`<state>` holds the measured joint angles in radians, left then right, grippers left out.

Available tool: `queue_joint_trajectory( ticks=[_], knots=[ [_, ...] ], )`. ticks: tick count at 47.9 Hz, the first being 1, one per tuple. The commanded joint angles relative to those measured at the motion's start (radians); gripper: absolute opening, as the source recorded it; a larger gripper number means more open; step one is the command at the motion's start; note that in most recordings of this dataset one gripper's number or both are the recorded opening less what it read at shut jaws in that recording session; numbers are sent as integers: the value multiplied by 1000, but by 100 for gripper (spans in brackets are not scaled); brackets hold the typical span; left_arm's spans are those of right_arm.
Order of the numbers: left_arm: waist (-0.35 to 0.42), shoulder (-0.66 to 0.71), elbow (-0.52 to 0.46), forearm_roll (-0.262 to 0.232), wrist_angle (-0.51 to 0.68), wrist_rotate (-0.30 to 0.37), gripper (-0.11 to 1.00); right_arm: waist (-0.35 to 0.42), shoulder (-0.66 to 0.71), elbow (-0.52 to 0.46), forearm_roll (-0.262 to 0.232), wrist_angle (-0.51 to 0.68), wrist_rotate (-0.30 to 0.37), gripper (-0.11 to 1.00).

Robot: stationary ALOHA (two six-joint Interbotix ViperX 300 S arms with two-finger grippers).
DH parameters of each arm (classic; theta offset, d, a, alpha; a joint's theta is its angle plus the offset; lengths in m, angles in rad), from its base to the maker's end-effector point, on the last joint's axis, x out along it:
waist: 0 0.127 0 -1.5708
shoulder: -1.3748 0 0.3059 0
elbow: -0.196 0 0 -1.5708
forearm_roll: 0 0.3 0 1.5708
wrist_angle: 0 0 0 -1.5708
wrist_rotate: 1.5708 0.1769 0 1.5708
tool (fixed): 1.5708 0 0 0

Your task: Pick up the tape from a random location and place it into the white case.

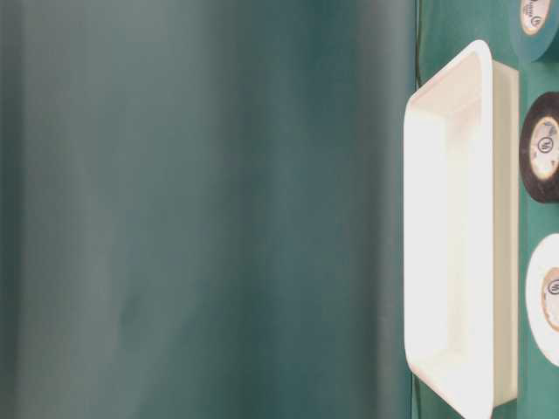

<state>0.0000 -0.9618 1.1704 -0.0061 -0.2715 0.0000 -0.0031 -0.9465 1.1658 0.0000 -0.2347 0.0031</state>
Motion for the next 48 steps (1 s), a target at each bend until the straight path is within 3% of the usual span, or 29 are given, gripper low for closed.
queue_joint_trajectory(
  ticks=[1, 6, 13, 18, 39, 48],
  knots=[
    [-2, 6, -17, -2, -6, 2, 9, 2, 6, -29, 3, -5, 2, 0],
    [-3, 6, -17, -2, -15, -2, 32, 2, 6, -29, 2, -3, 2, 0],
    [-6, 5, -17, -3, -28, -3, 77, 2, 6, -29, 2, 5, 0, 0],
    [-15, 5, -17, -3, -15, -3, 97, 2, 6, -29, 2, 5, 0, 0],
    [-28, 0, -18, -3, 9, -6, 100, 0, 6, -32, 0, 8, 0, 0],
    [-75, -3, -21, -3, 12, -15, 100, 2, 6, -32, -2, 8, 0, 0]
  ],
)
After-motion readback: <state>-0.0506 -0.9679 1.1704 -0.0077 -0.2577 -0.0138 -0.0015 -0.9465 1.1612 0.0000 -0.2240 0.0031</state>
